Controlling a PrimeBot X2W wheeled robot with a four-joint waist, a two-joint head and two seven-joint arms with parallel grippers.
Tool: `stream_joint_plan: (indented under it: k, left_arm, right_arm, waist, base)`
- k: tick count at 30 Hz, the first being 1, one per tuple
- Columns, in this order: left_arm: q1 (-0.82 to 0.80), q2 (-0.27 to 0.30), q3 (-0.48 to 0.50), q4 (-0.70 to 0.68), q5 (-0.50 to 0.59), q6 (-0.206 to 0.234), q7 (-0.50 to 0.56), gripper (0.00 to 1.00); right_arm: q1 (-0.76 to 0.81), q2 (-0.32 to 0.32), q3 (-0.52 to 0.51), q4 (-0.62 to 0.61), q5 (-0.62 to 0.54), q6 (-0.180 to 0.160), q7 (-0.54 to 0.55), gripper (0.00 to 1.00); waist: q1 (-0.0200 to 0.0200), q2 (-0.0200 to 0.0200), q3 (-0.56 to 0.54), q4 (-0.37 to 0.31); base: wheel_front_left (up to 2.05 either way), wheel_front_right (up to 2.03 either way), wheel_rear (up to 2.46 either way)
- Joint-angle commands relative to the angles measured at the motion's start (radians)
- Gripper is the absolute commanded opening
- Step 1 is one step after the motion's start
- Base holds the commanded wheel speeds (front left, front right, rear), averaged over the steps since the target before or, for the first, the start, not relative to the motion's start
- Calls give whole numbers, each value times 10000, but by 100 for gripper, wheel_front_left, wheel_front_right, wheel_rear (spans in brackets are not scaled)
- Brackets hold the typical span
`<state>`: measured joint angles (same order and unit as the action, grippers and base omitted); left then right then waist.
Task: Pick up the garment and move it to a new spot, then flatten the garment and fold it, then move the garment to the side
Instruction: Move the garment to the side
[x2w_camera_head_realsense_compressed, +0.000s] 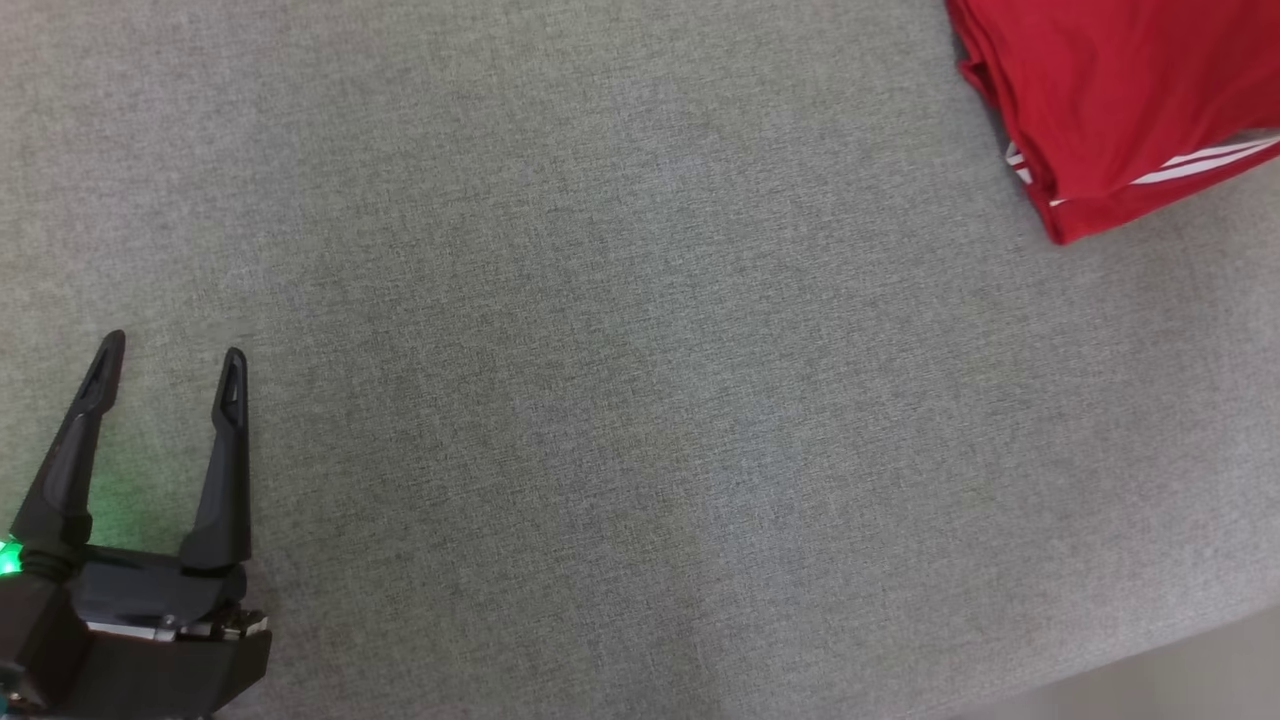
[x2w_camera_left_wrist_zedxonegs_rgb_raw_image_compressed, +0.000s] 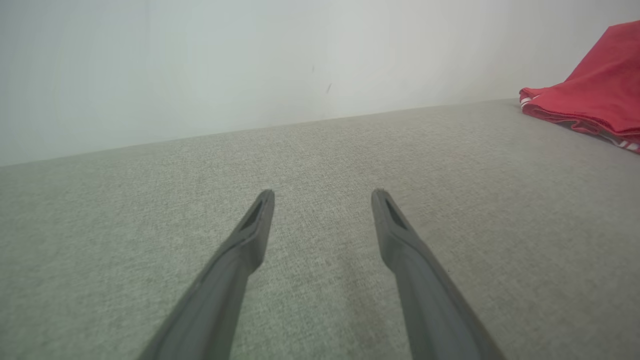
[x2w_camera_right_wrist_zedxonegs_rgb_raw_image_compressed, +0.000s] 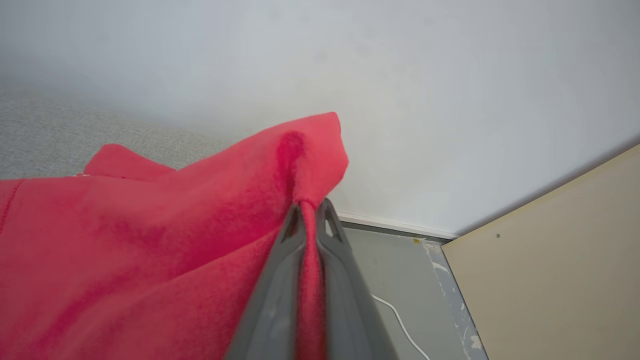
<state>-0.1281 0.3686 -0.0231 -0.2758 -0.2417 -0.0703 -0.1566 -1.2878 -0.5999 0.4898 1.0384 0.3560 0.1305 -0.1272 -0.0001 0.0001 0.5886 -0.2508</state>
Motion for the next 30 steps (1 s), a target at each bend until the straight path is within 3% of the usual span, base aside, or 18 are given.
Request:
stream_joint_plan:
  k: [1,6,7,8,14,20,25,30]
  left_arm:
    - [23,45,31,-34,-42,26,12,100]
    - [-55,75,0,-55,-60,56,-12,100]
    - [-81,75,-5,-39,-70,64,-28,100]
    - [-108,70,-24,-17,-65,69,-38,100]
    - [-130,-39,-40,191,-158,148,-192,100]
    - [-5,-147,-80,573,-295,175,-357,100]
    - [204,-392,-126,986,-390,248,-572,100]
    - [762,-705,-107,1607,-586,402,-787,100]
  right_arm:
    - [-75,-83,-5,22,-53,-1,-10,0]
    - [-263,-154,-36,337,-64,-1,-135,0]
    - [-284,-168,-42,368,-115,-1,-232,47]
    - [-285,-181,-41,410,-158,-1,-327,100]
    - [-430,-239,-222,581,-386,-1,-958,100]
    - [-176,301,-458,236,-348,-1,-1306,100]
    - [444,803,-803,-851,-188,-1,-1381,100]
    - [2227,1346,-1167,-2568,-405,-1,-1368,100]
  waist:
    - [1,-1,32,15]
    - [1,-1,158,79]
    - [1,-1,170,91]
    - [1,-1,181,107]
    - [1,-1,52,223]
    - [1,-1,-461,314]
    - [1,-1,-1251,602]
    - [1,-1,-2518,1119]
  base:
    - [0,0,0]
    - [0,0,0]
    - [0,0,0]
    - [0,0,0]
    - [0,0,0]
    - [0,0,0]
    - [0,0,0]
    - [0,0,0]
